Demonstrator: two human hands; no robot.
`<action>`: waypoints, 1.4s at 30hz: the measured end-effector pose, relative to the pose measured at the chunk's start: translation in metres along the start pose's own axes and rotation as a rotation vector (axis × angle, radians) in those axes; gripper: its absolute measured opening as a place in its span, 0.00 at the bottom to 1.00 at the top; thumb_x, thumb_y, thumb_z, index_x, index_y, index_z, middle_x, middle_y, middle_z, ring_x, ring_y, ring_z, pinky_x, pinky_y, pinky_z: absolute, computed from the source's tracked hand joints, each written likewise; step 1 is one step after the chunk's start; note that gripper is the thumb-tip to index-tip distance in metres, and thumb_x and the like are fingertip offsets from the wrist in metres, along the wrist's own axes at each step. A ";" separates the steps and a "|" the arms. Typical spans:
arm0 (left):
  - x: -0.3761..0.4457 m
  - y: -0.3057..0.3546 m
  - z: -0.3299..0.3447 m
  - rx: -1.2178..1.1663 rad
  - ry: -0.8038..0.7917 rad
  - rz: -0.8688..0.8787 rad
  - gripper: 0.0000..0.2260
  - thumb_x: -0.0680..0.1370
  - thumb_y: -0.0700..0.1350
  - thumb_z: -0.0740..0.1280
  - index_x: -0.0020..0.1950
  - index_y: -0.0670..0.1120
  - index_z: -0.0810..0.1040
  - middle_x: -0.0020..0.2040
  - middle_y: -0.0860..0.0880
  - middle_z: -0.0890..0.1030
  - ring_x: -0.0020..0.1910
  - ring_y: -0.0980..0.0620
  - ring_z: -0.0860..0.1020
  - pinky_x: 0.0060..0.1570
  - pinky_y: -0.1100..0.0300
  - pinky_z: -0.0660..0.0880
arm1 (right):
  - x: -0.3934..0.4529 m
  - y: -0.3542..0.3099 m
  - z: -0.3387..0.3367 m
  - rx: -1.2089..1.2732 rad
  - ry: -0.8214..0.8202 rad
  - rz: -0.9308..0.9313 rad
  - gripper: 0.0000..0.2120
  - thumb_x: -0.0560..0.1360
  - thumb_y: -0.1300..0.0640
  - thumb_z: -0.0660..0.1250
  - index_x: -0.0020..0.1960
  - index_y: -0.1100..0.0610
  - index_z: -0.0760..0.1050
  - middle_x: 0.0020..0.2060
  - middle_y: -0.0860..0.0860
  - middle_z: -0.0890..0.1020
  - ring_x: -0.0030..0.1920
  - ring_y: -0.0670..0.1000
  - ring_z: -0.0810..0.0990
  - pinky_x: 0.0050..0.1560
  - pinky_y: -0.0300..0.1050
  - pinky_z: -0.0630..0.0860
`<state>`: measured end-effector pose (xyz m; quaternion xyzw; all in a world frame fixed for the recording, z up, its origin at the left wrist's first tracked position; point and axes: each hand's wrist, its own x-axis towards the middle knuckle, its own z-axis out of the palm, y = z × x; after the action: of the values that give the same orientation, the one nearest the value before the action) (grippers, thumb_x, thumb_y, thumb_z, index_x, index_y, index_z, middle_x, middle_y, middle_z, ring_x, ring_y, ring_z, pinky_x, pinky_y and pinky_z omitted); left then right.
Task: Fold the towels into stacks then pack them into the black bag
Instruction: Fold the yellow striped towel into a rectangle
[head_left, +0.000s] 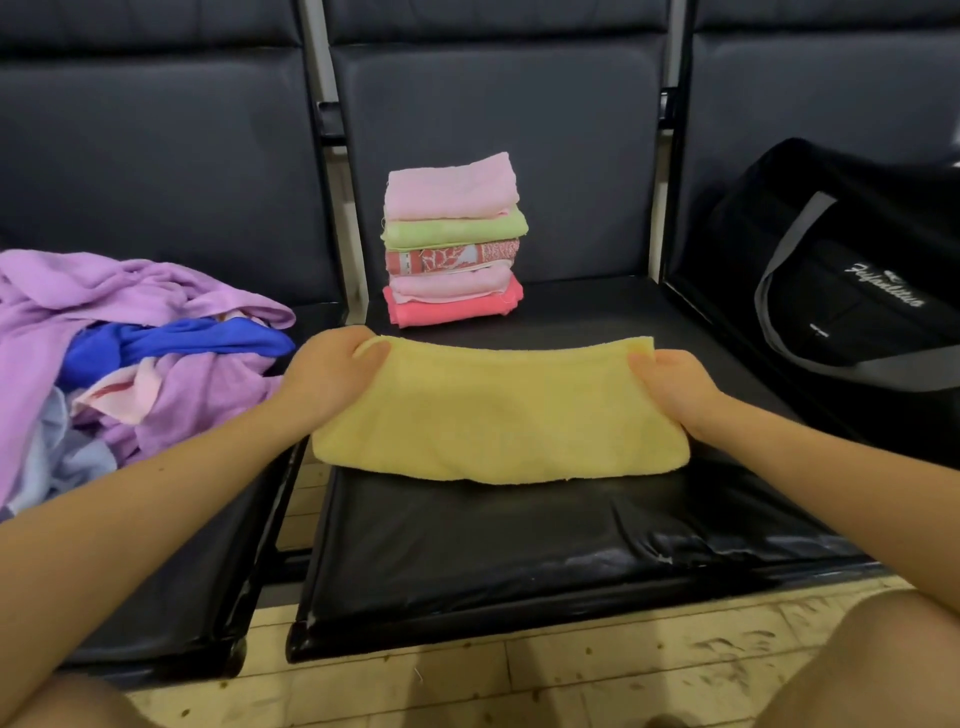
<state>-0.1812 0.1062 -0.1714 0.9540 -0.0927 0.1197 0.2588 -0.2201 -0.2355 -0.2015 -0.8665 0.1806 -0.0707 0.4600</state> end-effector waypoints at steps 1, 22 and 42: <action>0.006 0.001 0.001 0.036 0.032 0.041 0.10 0.81 0.45 0.60 0.53 0.42 0.79 0.48 0.44 0.80 0.48 0.47 0.76 0.48 0.57 0.67 | 0.004 0.001 0.001 -0.019 0.036 -0.009 0.21 0.81 0.54 0.56 0.58 0.70 0.76 0.54 0.64 0.80 0.55 0.63 0.78 0.58 0.58 0.73; 0.036 -0.030 0.050 0.246 -0.137 -0.262 0.28 0.76 0.60 0.63 0.66 0.41 0.70 0.61 0.40 0.74 0.59 0.40 0.74 0.51 0.51 0.69 | 0.028 0.008 0.005 -0.619 -0.185 0.126 0.30 0.70 0.35 0.68 0.60 0.56 0.71 0.51 0.51 0.75 0.51 0.53 0.75 0.46 0.46 0.73; 0.000 -0.017 0.022 0.167 -0.154 -0.181 0.14 0.79 0.44 0.60 0.64 0.44 0.73 0.51 0.47 0.76 0.41 0.54 0.73 0.41 0.61 0.69 | -0.035 -0.102 0.071 0.166 -0.554 -0.073 0.16 0.80 0.51 0.60 0.60 0.62 0.74 0.44 0.54 0.78 0.43 0.52 0.78 0.42 0.44 0.74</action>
<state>-0.1728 0.1086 -0.1979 0.9830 -0.0154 0.0296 0.1805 -0.2068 -0.1153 -0.1564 -0.8181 0.0102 0.1375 0.5583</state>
